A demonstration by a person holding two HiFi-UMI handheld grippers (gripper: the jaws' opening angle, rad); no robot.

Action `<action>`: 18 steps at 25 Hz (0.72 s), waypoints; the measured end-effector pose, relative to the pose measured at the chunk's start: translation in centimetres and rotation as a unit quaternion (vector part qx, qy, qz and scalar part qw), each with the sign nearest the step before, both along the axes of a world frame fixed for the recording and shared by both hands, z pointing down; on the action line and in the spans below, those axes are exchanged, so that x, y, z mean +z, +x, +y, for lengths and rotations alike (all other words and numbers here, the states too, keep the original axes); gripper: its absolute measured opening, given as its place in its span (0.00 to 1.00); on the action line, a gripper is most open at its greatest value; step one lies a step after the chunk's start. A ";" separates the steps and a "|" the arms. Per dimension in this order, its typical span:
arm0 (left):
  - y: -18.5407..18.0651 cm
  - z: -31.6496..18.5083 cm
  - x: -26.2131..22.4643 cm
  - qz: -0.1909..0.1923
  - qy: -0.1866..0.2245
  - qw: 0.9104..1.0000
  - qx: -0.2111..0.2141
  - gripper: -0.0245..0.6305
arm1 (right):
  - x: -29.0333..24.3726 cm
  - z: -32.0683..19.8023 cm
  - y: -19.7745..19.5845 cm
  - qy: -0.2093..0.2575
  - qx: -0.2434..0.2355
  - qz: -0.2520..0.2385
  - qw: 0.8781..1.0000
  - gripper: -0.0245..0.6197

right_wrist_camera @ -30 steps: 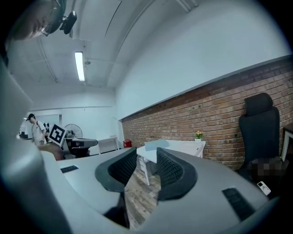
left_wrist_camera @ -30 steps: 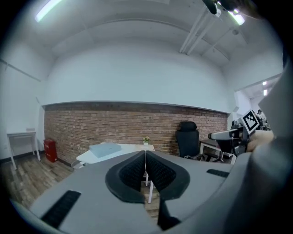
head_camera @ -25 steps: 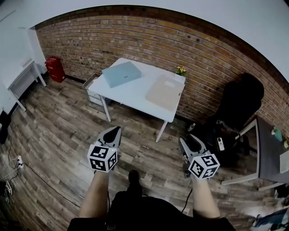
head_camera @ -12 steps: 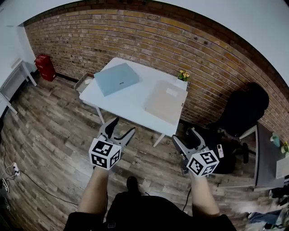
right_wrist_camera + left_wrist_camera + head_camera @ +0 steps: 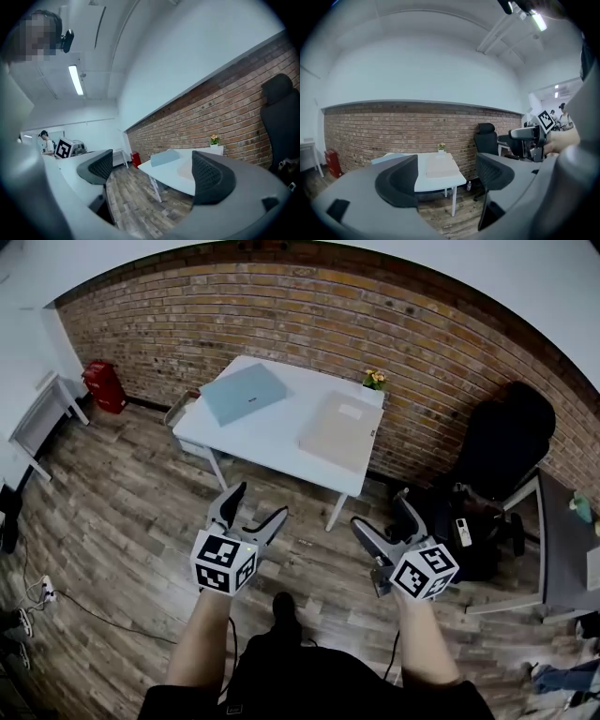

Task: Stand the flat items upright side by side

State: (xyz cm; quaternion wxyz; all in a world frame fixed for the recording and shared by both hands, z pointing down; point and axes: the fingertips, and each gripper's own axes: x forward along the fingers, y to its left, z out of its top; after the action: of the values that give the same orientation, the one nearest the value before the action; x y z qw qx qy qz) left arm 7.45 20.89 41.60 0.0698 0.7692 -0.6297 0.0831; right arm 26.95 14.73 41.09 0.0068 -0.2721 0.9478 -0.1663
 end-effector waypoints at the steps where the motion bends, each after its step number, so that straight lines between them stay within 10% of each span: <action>1: 0.9 1.3 0.0 -0.009 -0.003 1.000 -0.005 0.65 | -0.3 1.3 0.6 0.008 -0.006 0.002 1.000 0.84; 18: 2.1 10.9 -2.2 0.017 0.004 0.999 -0.028 0.84 | -2.0 10.7 3.2 0.033 -0.032 -0.004 0.999 0.95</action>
State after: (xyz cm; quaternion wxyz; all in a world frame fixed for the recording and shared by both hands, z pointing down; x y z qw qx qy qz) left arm 9.54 31.79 39.43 0.0796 0.7531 -0.6498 0.0655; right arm 30.13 25.42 39.08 0.0137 -0.2402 0.9610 -0.1360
